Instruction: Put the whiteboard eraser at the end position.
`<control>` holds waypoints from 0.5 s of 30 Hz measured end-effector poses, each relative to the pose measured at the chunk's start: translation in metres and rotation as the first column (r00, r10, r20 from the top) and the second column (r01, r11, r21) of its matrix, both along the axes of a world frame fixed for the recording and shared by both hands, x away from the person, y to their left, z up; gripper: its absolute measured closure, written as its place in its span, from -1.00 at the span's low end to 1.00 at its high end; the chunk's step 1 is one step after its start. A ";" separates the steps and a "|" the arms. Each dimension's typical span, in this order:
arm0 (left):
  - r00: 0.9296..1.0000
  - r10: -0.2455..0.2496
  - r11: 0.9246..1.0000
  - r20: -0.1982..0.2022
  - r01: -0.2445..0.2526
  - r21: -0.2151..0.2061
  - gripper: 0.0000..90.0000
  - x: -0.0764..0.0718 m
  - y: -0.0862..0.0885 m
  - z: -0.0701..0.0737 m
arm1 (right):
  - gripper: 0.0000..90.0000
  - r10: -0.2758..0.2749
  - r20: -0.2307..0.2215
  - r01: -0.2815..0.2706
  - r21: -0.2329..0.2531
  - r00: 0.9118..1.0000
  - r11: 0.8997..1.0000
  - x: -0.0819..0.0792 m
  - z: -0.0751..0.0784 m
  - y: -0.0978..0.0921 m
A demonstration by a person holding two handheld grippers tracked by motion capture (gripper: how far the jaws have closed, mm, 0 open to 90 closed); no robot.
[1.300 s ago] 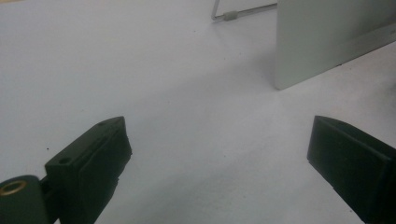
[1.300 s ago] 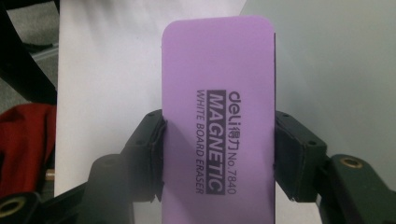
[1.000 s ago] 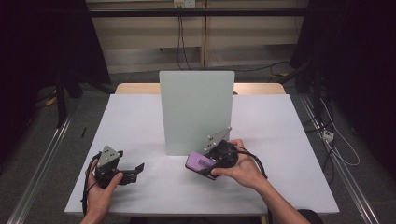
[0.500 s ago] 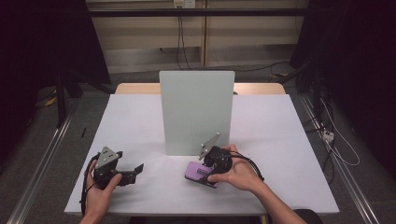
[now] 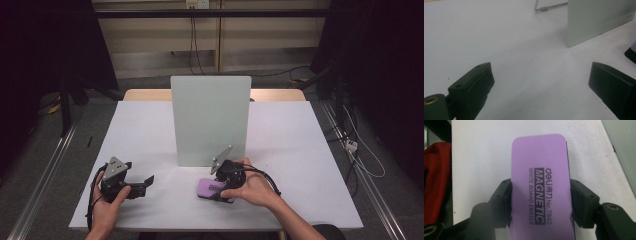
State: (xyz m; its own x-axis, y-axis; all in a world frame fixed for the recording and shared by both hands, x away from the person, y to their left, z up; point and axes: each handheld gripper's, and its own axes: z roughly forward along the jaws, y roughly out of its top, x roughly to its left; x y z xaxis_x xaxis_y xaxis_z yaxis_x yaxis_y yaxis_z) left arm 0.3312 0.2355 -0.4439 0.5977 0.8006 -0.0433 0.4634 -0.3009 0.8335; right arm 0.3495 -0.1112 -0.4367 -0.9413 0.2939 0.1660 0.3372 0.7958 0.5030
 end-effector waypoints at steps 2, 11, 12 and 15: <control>1.000 -0.006 1.000 -0.003 0.006 0.003 -0.88 0.000 0.000 0.000 | -0.10 -0.010 -0.009 0.010 0.004 1.000 1.000 0.000 -0.001 0.000; 1.000 0.004 1.000 -0.001 -0.004 -0.011 -0.88 0.001 0.001 0.001 | -0.40 -0.024 0.000 0.024 0.001 1.000 1.000 0.000 -0.005 0.003; 1.000 0.007 1.000 0.000 -0.007 -0.012 -0.88 0.001 0.001 0.001 | -0.40 -0.036 0.006 0.036 -0.002 0.999 0.999 0.000 -0.006 0.003; 1.000 0.003 1.000 0.001 -0.003 -0.007 -0.88 0.001 0.002 0.002 | -0.58 -0.061 0.022 0.061 0.018 0.998 0.998 0.001 -0.005 0.001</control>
State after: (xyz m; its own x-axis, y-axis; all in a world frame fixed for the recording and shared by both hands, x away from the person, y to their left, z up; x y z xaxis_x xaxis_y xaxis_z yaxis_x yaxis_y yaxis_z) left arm 0.3322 0.2370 -0.4423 0.5951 0.8022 -0.0480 0.4634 -0.2938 0.8360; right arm 0.3501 -0.1098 -0.4413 -0.9251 0.3483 0.1509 0.3736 0.7651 0.5244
